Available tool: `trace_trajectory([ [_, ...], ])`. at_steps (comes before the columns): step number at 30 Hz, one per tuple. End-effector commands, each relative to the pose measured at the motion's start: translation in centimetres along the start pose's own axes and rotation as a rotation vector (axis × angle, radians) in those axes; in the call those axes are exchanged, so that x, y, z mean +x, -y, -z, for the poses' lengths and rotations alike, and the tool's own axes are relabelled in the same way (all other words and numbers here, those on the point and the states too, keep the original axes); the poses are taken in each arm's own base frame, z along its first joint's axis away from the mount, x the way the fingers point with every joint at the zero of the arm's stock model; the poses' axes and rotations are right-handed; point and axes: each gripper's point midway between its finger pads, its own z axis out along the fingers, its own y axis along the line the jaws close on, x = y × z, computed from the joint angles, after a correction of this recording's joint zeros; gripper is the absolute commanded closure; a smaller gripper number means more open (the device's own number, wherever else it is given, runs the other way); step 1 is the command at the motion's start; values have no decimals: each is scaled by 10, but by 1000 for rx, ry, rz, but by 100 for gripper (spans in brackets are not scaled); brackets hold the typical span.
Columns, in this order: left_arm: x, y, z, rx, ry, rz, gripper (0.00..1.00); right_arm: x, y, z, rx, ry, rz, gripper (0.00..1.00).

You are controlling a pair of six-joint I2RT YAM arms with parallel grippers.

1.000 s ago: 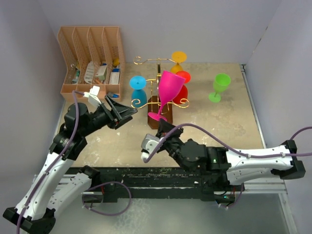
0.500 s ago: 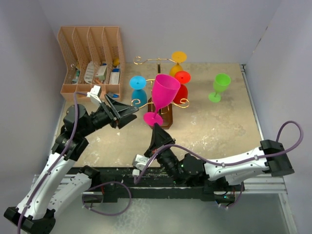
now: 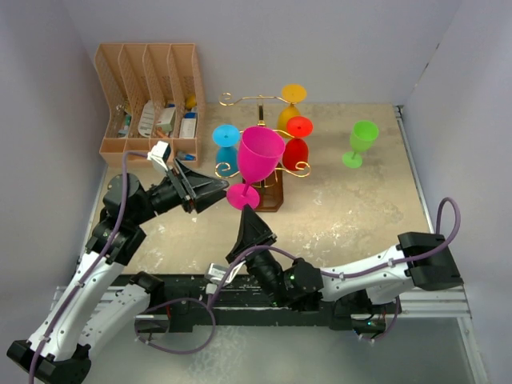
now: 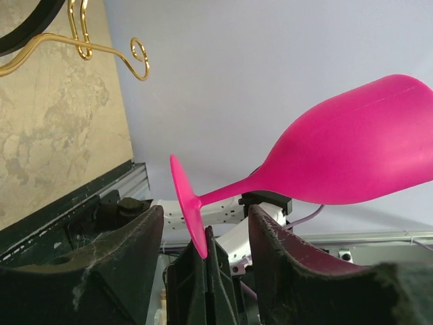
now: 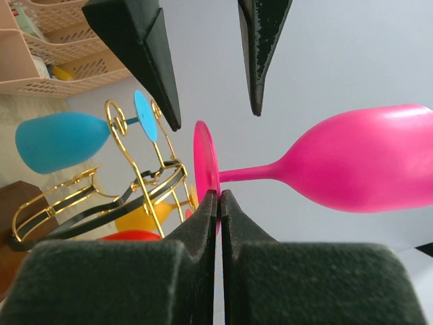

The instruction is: Take the wine glass off the wine glass rack

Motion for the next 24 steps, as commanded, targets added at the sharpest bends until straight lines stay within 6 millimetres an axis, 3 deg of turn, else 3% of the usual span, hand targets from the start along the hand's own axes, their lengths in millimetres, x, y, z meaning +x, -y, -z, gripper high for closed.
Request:
trace_trajectory([
  [1, 7, 15, 5, 64, -32, -5, 47, -3, 36, -2, 110, -9, -100, 100],
  [11, 12, 15, 5, 88, -68, 48, 63, -14, 32, -1, 125, 7, -82, 100],
  [14, 13, 13, 4, 98, -77, 64, 74, -15, 31, 0, 123, 10, -88, 100],
  [19, 13, 7, 2, 106, -78, 78, 100, -16, 32, 1, 117, 4, -105, 100],
  [24, 12, -1, 0, 135, -66, 91, 100, -10, 36, 4, 110, -25, -158, 100],
])
